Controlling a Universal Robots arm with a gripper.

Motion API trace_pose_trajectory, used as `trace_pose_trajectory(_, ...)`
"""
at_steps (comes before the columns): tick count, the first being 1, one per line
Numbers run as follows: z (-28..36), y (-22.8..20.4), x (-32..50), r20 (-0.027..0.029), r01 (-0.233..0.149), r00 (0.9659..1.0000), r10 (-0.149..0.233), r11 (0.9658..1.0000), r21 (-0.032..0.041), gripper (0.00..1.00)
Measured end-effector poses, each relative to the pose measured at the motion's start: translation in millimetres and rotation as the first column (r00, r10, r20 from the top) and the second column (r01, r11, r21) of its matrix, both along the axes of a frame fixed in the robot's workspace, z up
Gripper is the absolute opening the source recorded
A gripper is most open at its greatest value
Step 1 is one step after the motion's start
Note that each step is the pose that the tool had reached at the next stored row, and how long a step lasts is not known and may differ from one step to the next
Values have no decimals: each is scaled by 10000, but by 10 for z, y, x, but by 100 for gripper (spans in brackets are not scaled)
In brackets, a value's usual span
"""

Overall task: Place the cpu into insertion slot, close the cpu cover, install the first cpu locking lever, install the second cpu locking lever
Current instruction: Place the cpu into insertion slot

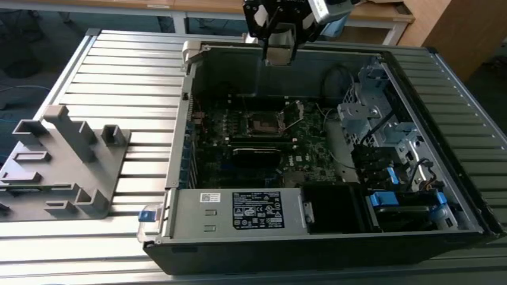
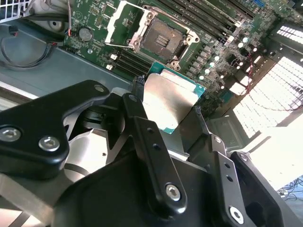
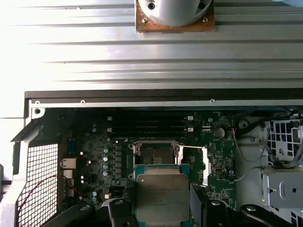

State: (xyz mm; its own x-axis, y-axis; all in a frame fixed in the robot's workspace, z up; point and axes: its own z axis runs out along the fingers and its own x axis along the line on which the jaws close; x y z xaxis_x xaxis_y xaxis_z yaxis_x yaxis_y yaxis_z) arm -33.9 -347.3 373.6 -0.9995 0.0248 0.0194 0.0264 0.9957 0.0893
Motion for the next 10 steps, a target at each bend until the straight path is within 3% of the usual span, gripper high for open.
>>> trace_pose_trajectory(10,-6,0,0,1,0,10000,0,10000,0,54)
